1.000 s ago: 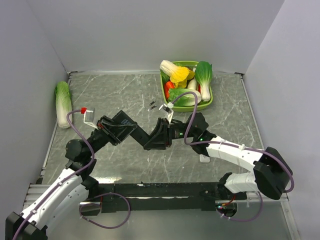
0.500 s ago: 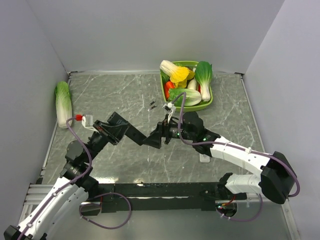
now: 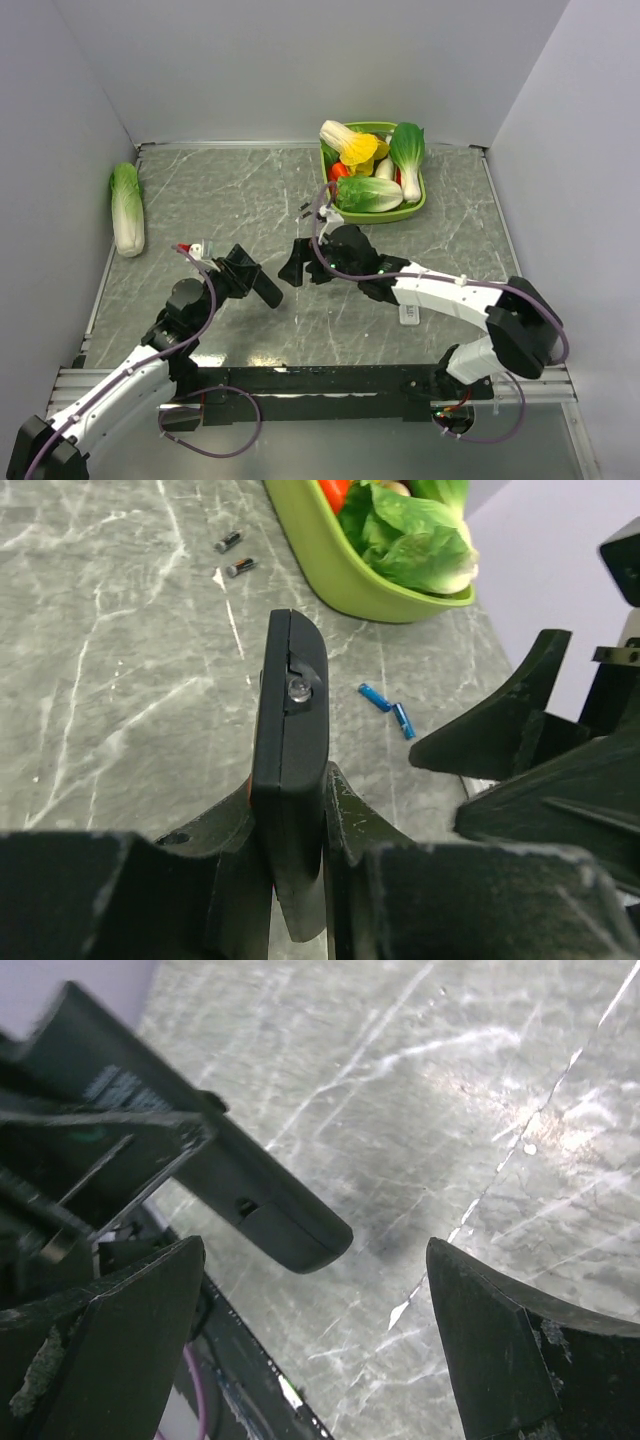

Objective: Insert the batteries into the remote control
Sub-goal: Remove the battery cover from the remote control.

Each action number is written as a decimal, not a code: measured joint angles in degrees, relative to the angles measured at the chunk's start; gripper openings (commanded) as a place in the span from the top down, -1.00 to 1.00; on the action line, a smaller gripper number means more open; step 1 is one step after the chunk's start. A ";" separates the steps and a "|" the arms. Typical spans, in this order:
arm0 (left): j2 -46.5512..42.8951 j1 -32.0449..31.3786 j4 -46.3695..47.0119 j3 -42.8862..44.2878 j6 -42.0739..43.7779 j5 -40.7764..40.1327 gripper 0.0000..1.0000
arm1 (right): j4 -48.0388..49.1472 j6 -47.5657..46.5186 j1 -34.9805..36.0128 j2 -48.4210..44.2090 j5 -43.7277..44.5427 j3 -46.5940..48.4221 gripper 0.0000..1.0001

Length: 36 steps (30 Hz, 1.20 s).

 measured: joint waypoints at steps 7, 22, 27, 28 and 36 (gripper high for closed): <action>1.64 -5.64 0.55 -0.09 1.75 -9.29 0.97 | -0.15 2.14 2.91 7.67 2.62 3.67 -0.83; 12.70 -25.53 7.82 -1.66 8.81 -34.60 0.96 | 3.17 4.42 4.52 13.68 5.60 3.69 -0.42; 15.50 -29.00 10.88 -1.68 8.68 -41.31 0.97 | 4.33 5.18 4.92 13.88 5.55 2.19 -0.32; 15.80 -29.53 11.19 -1.70 8.55 -42.32 0.97 | 4.63 5.35 4.94 14.03 5.46 1.88 -0.32; 16.41 -31.80 14.60 -3.63 5.44 -48.28 0.96 | 7.23 6.75 5.66 16.06 3.85 0.92 -0.25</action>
